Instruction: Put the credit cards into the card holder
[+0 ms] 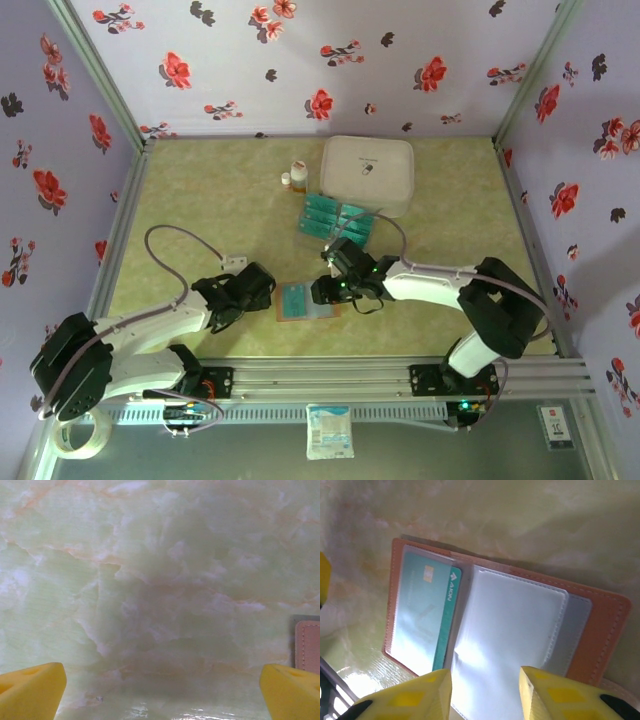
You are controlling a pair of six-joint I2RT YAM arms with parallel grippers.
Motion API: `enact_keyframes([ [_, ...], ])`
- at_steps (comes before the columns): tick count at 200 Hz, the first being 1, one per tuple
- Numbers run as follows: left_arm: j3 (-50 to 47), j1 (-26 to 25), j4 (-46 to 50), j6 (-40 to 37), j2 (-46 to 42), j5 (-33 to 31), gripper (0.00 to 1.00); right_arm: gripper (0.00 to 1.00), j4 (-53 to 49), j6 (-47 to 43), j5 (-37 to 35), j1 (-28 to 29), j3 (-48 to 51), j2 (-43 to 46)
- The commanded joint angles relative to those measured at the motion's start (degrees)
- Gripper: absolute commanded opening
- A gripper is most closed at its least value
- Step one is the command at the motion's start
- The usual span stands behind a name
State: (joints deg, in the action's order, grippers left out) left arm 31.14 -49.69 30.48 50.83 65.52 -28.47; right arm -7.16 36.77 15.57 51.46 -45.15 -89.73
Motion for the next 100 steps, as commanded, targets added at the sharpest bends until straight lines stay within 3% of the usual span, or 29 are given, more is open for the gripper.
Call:
enact_keyframes([
  [1, 1.0, 0.19, -0.32, -0.73, 0.74, -0.57, 1.0, 0.38, 2.79, 1.43, 2.82, -0.34, -0.44, -1.4],
  [51, 0.36, 0.2, -0.94, -0.61, 0.62, -0.42, 1.0, 0.36, -0.17, 1.03, 0.07, -0.36, -0.22, 3.09],
  [100, 0.28, 0.21, -1.73, -1.15, 1.24, -0.26, 1.0, 0.44, -6.29, 0.42, -5.28, -0.4, 0.14, 6.36],
])
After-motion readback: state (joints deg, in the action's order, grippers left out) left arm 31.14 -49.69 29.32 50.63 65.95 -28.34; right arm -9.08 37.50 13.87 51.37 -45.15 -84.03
